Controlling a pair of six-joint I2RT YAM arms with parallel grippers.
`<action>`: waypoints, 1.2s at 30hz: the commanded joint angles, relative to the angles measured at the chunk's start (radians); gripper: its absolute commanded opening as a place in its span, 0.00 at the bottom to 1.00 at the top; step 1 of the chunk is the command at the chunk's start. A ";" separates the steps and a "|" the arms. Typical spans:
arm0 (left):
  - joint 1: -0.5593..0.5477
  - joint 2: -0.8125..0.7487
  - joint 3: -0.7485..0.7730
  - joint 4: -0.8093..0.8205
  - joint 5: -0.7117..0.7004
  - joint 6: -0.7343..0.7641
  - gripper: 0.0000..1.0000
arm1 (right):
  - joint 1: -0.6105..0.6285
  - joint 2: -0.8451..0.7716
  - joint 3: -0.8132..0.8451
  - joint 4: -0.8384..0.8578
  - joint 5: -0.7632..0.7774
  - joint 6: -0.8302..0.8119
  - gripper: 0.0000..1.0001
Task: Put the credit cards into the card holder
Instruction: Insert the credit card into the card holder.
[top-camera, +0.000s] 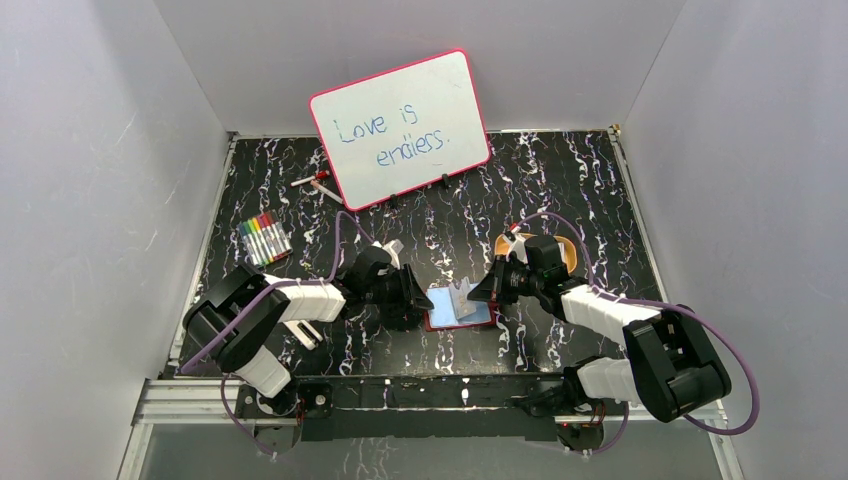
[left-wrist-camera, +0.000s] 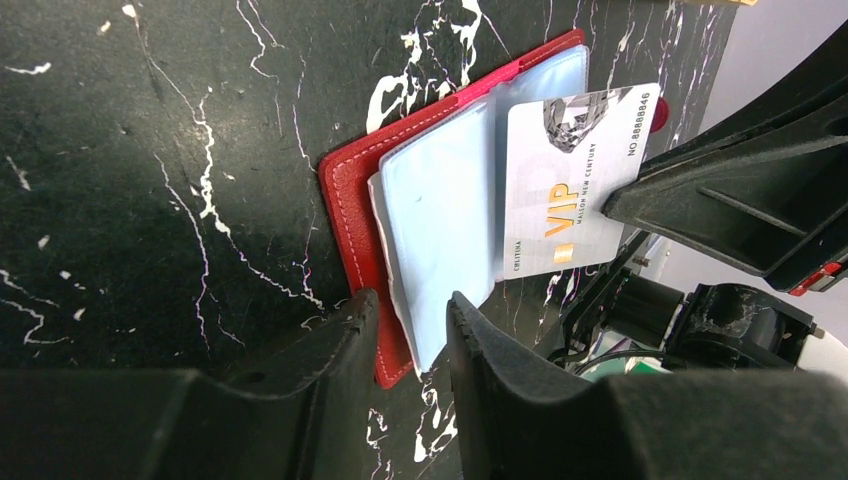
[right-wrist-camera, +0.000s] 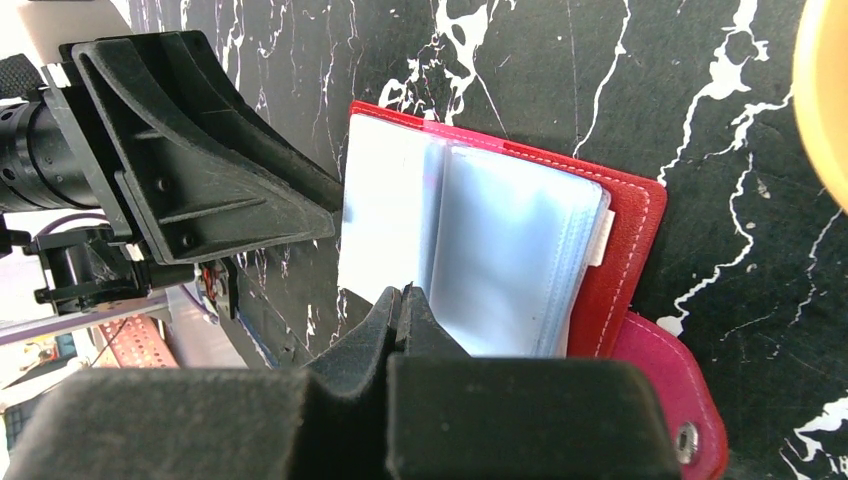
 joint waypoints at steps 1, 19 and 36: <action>-0.003 0.024 0.013 -0.017 0.003 0.008 0.29 | 0.002 0.003 -0.021 0.051 0.002 -0.010 0.00; -0.003 0.026 0.010 -0.038 -0.013 0.014 0.27 | 0.003 0.027 -0.051 0.075 0.016 -0.006 0.00; -0.004 0.056 0.013 -0.025 0.000 0.008 0.22 | 0.003 0.055 -0.118 0.237 -0.043 0.110 0.00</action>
